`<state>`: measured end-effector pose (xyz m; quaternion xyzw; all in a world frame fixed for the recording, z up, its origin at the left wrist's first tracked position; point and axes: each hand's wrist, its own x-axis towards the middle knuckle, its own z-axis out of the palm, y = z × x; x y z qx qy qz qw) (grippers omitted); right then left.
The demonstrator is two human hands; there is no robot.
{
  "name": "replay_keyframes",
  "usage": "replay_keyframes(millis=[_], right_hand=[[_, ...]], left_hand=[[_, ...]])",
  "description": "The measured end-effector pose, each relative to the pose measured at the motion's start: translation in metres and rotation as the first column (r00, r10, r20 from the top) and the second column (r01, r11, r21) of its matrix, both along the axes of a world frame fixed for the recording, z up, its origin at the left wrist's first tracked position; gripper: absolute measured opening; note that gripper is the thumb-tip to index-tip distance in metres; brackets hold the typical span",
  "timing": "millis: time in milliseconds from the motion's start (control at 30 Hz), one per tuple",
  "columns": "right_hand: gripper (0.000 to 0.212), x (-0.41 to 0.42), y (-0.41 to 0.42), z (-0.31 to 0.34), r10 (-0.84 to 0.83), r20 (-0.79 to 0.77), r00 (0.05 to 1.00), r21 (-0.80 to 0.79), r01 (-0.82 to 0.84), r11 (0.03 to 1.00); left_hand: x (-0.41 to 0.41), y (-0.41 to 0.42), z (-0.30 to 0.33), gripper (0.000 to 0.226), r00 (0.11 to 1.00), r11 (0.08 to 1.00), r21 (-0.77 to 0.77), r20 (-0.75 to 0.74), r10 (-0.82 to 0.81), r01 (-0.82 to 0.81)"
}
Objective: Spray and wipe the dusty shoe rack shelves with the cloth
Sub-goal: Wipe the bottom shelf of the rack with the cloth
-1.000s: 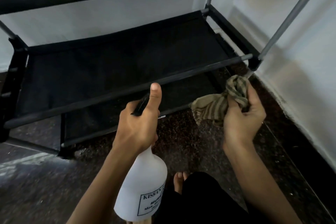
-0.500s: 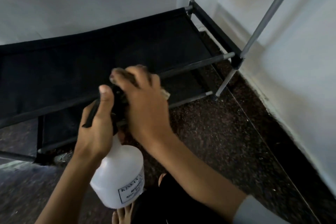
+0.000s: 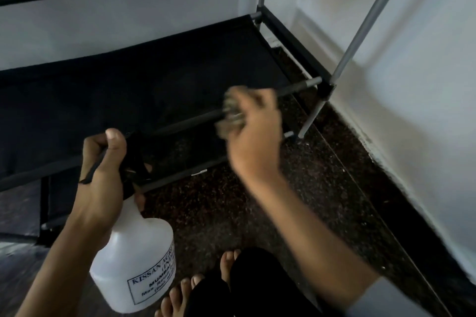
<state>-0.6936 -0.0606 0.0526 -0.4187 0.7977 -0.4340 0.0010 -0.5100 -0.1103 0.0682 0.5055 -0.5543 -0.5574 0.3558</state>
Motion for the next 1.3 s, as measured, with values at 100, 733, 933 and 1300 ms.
replay_keyframes(millis=[100,733,933,1300], right_hand=[[0.058,0.045,0.004,0.001,0.263,0.009,0.965,0.027,-0.263,0.964],[0.054,0.056,0.002,-0.012,0.268,-0.084,0.960,-0.065,-0.274,0.959],[0.035,-0.066,0.017,-0.002,-0.279,0.075,0.957,-0.205,0.289,0.935],[0.043,0.002,0.013,-0.013,0.117,0.303,0.946,-0.360,0.000,0.933]], left_hand=[[-0.001,0.001,-0.004,0.039,1.000,1.000,0.008,-0.021,0.017,-0.017],[0.000,0.007,-0.011,0.035,0.992,0.994,0.080,-0.092,0.087,-0.079],[0.003,0.001,-0.013,0.044,0.995,0.997,0.051,-0.083,0.061,-0.057],[0.001,0.002,-0.007,0.030,0.997,0.994,0.110,-0.067,0.034,-0.026]])
